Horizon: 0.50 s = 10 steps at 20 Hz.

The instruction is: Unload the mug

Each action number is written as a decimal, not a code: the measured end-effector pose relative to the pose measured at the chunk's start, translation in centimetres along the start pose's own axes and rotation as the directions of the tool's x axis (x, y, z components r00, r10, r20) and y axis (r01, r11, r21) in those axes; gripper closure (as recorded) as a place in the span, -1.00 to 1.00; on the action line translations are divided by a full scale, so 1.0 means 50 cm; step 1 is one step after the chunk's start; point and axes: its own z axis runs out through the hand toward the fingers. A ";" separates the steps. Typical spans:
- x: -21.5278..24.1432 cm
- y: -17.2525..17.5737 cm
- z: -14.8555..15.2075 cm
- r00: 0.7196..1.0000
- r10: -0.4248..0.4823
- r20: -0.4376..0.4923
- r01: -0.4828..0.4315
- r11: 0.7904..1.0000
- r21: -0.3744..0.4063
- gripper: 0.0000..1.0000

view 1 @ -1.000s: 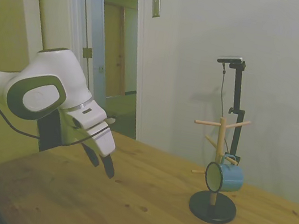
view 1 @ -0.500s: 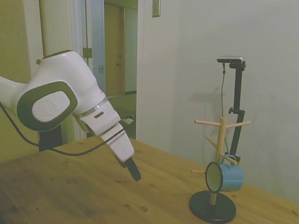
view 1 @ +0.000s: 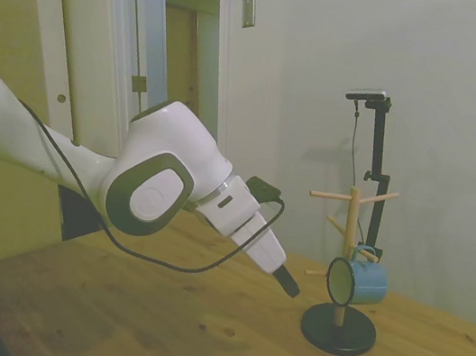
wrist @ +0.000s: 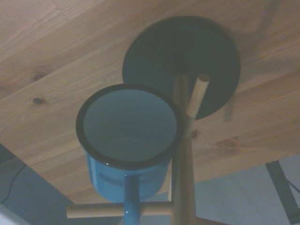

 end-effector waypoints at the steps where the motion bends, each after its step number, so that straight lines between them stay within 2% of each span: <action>1: 0.000 -0.002 -0.001 1.000 -0.005 -0.002 0.005 1.000 0.001 -1.00; 4: -0.006 -0.008 0.007 1.000 -0.014 -0.016 0.014 1.000 0.008 -1.00; 10: 0.027 -0.020 0.065 0.996 0.042 -0.080 -0.040 0.999 0.030 -1.00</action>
